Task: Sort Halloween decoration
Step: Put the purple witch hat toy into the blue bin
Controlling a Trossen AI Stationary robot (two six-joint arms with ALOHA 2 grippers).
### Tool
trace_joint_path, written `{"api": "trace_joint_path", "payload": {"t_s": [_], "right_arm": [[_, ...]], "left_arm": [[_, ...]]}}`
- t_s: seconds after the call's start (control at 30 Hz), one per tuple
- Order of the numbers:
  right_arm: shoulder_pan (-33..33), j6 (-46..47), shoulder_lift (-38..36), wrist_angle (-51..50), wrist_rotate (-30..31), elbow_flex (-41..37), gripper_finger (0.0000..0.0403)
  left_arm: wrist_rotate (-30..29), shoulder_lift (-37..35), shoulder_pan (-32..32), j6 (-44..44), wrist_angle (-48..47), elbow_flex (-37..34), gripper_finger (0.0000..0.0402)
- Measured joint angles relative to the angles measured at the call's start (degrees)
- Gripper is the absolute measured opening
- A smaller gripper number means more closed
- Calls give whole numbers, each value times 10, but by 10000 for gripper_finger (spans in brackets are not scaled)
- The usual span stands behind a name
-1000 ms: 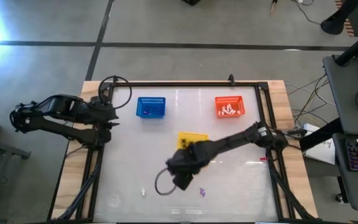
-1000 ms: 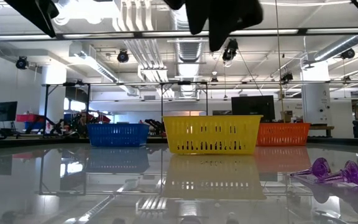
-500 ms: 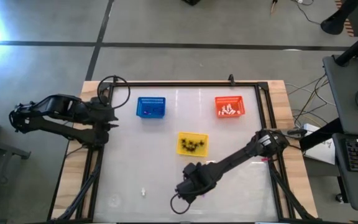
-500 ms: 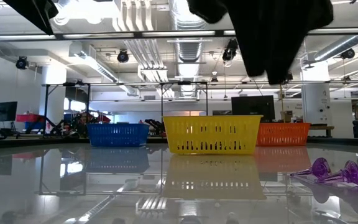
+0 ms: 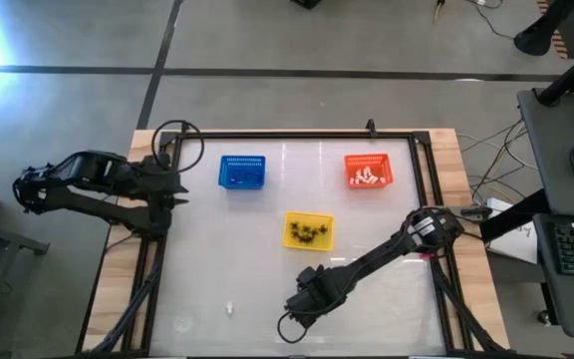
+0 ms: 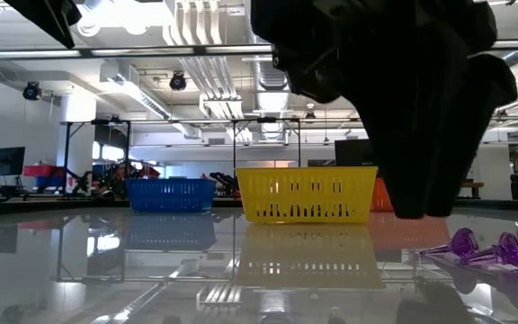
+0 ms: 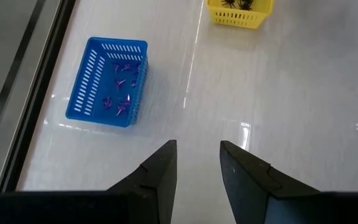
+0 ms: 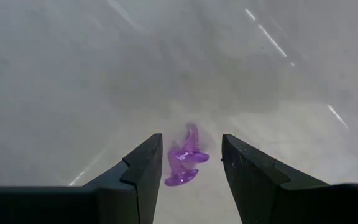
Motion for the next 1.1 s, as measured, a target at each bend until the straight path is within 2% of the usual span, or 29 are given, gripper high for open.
{"api": "trace_joint_path", "payload": {"t_s": [0.17,0.3,0.5,0.63,0.9,1.1], "right_arm": [[1,9,0,14,-6,-30,157],[1,8,0,21,-44,-46,157],[2,16,-2,53,-60,-70,150],[1,32,-3,63,-64,-78,122],[0,38,-3,61,-66,-78,33],[1,38,-7,61,-59,-70,11]], "left_arm": [[0,-1,0,0,0,0,105],[0,-1,0,0,0,0,105],[0,-1,0,0,0,0,105],[0,-1,0,0,0,0,105],[0,0,0,0,1,0,105],[0,-1,0,0,1,0,105]]}}
